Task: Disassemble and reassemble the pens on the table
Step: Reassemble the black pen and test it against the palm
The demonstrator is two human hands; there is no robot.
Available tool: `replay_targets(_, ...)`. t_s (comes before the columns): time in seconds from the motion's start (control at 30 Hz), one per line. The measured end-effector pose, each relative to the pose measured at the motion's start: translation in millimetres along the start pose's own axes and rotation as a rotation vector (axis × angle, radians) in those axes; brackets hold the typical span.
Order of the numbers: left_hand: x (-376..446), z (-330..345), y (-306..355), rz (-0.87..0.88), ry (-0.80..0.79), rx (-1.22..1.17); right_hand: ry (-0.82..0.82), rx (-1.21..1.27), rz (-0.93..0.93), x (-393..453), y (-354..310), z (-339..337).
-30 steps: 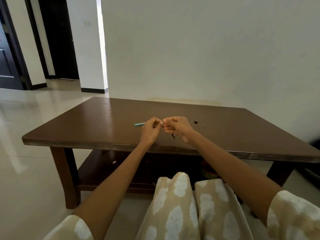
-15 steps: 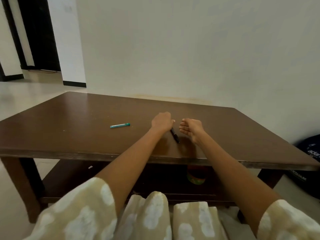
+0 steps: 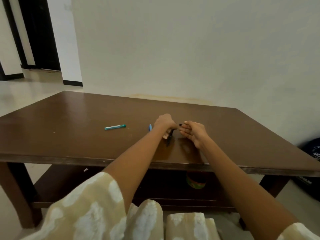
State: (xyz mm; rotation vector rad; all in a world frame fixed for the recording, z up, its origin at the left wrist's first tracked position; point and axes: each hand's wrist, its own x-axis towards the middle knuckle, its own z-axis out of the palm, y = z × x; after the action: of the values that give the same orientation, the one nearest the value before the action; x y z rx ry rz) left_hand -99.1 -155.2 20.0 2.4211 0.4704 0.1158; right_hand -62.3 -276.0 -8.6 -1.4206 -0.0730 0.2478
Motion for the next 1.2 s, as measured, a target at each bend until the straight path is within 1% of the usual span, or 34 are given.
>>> replay_targets(0.1,-10,-16,1,0.07,-0.065,-0.294,-0.03,0.064,-0.038,-10,-8,2)
replay_targets(0.17,-19,-27,0,0.179,-0.039,-0.359,-0.075,0.108,-0.083,-19,-19,7)
replay_targets(0.27,-34,-42,-3,0.302,0.067,-0.392,-0.12,0.152,-0.162,-35,-40,19)
replay_targets(0.37,-49,-52,-11,0.366,0.201,-0.434,-0.149,0.168,-0.248,-51,-55,34)
replay_targets(0.53,-66,-66,-31,0.469,0.404,-0.501,-0.224,0.127,-0.357,-73,-65,61)
replay_targets(0.63,-71,-73,-45,0.56,0.501,-0.438,-0.271,0.127,-0.411,-81,-64,71)
replay_targets(0.7,-74,-77,-53,0.587,0.552,-0.386,-0.292,0.114,-0.437,-85,-65,77)
replay_targets(0.97,-83,-87,-72,0.59,0.644,-0.27,-0.321,0.011,-0.47,-97,-68,93)
replay_targets(1.2,-89,-88,-74,0.558,0.673,-0.24,-0.332,-0.014,-0.477,-101,-65,94)
